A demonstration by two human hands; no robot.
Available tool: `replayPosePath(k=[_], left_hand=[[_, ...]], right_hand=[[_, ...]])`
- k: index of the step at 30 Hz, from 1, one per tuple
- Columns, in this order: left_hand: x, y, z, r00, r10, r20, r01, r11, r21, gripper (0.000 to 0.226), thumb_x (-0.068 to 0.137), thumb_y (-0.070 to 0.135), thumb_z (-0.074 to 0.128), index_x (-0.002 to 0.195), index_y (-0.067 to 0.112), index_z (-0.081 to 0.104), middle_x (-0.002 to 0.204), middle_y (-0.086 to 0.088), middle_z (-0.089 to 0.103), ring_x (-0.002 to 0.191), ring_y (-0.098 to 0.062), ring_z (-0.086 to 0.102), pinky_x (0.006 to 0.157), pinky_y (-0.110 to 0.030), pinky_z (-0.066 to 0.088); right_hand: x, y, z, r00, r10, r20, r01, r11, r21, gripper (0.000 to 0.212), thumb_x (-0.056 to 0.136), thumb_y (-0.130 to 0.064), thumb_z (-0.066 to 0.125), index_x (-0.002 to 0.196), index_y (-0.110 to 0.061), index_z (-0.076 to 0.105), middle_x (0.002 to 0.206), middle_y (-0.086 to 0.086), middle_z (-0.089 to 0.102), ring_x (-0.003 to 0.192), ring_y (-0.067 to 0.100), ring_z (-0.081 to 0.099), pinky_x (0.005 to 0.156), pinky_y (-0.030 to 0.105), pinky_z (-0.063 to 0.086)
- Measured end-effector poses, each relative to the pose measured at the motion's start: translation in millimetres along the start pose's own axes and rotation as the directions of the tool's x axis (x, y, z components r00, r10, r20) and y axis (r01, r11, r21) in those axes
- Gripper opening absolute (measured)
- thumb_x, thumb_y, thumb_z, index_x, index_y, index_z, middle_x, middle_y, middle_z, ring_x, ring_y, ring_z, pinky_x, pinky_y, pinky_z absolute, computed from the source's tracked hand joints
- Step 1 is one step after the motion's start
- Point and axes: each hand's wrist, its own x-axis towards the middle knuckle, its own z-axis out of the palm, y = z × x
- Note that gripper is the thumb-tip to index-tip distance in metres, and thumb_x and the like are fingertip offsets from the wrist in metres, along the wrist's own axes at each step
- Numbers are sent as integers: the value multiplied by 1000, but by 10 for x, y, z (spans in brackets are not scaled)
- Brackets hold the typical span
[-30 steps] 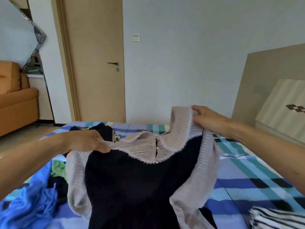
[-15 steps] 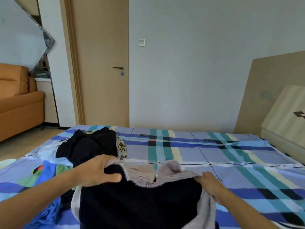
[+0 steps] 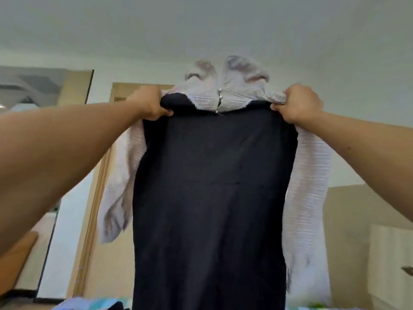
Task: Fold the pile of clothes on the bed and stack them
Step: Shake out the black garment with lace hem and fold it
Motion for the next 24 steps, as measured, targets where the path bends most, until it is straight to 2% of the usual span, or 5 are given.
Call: replayPosePath(k=[5, 8, 14, 18, 24], left_hand=[[66, 130, -356, 1000, 17, -9, -17, 1000, 0, 46, 77, 41, 84, 87, 2, 62, 87, -18, 61, 82, -34, 57, 71, -35, 43], [-32, 205, -438, 1000, 2, -12, -2, 1000, 1, 38, 79, 24, 81, 67, 3, 51, 80, -19, 56, 77, -32, 53, 68, -36, 41], [-241, 1, -489, 988, 87, 124, -61, 979, -195, 19, 72, 20, 77, 78, 8, 64, 79, -4, 67, 76, -27, 62, 70, -35, 53], [-397, -73, -506, 961, 242, 137, -192, 934, -301, 14, 81, 30, 77, 78, 25, 65, 68, 23, 67, 68, 5, 61, 70, -25, 51], [-159, 47, -790, 981, 182, -69, -192, 959, -207, 24, 79, 32, 82, 75, 13, 68, 77, -5, 69, 76, -25, 60, 67, -36, 45]], right_hand=[[38, 36, -343, 997, 24, -74, -24, 1000, 0, 23, 89, -38, 69, 99, -17, 70, 106, 18, 67, 100, 41, 64, 74, 38, 44], [-60, 52, -432, 999, 20, -28, -20, 1000, 6, 7, 88, -21, 64, 91, -15, 63, 107, 20, 64, 104, 44, 62, 77, 40, 44], [-171, 178, -519, 998, -51, 40, 46, 993, 112, 23, 83, -13, 58, 63, -18, 49, 81, 11, 59, 83, 36, 59, 70, 36, 44], [-176, 253, -583, 989, -127, 74, 117, 986, 122, 25, 83, -8, 57, 60, -14, 50, 66, 7, 58, 76, 36, 62, 67, 40, 49], [69, 165, -868, 984, -176, -26, 178, 976, 126, 24, 84, -9, 57, 62, -12, 52, 70, 10, 59, 78, 34, 63, 72, 41, 51]])
